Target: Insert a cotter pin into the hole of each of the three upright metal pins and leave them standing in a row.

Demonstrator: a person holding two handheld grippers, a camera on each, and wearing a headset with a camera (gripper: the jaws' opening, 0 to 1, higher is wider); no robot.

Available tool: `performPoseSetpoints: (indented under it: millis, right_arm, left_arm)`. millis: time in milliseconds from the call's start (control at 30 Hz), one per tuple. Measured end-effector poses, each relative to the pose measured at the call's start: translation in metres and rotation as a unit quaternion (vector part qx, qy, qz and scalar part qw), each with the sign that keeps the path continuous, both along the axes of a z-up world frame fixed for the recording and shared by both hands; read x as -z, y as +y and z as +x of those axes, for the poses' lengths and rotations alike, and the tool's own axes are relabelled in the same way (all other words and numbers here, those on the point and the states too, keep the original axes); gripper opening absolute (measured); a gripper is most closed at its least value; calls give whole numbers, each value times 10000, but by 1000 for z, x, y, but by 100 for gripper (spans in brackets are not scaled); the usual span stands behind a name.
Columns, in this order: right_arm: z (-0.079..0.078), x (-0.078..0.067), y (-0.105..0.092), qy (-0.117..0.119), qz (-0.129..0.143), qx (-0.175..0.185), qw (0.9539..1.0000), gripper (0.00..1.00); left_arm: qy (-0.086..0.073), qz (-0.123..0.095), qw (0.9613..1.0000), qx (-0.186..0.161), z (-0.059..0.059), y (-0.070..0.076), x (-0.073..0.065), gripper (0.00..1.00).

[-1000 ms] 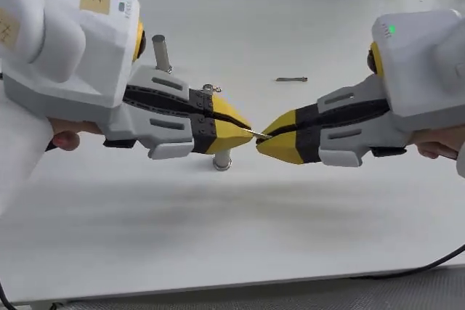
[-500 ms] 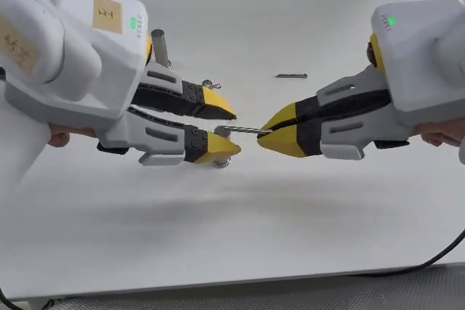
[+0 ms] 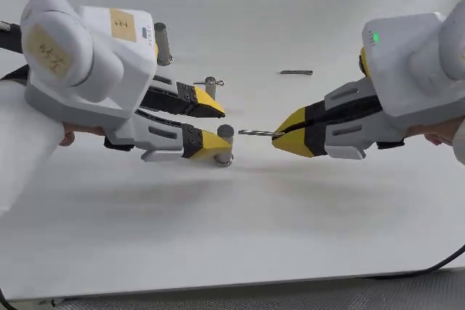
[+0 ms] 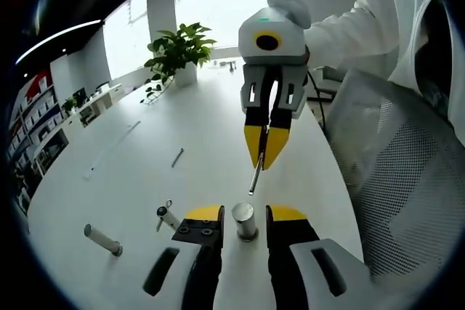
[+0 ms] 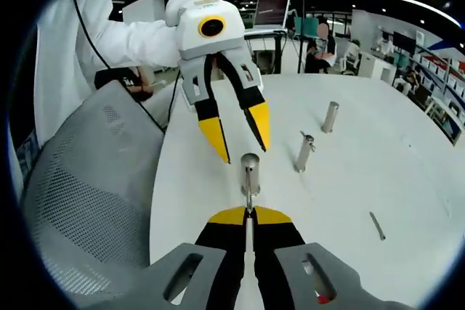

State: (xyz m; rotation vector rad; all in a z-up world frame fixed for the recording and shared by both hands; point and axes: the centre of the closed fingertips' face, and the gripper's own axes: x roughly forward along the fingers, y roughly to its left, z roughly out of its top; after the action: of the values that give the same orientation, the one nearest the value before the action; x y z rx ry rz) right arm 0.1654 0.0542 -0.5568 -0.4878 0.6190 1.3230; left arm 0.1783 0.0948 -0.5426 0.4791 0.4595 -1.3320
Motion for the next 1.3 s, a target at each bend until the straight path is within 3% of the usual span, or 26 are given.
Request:
performPoseSetpoints:
  millis: [133,200,600,733,867,1033,1100,1167,1300]
  right_arm:
    - [5,7,0,36,-67,-18,10000,0]
    - [3,8,1,77,-47,-19,10000,0]
    - [7,9,4,81,-11,117,9999,0]
    - [4,7,6,9,-58,185,9998,0]
    - [3,7,9,-78,-116,295,9995,0]
    - [1,11,16,-125,-125,331,9993,0]
    - [2,12,20,-251,-164,239,9993,0]
    - [2,13,25,-267,-190,173,9993,0]
    - [4,13,31,-285,-228,47,9993,0]
  left_arm:
    - [144,110,9998,18,-1,-1,8,15]
    - [134,184,9997,59,-1,-1,12,13]
    - [291,123,9995,-17,0,0,12,11]
    - [566,59,9979,-318,-1,-1,12,11]
    - [663,55,9966,-478,0,0,12,11]
    - [743,46,9953,-626,-1,-1,12,11]
    - [726,66,9955,-612,-2,-1,12,11]
    - [659,94,9962,-564,-3,-1,12,11]
    - [674,95,9960,-575,-4,-1,12,11]
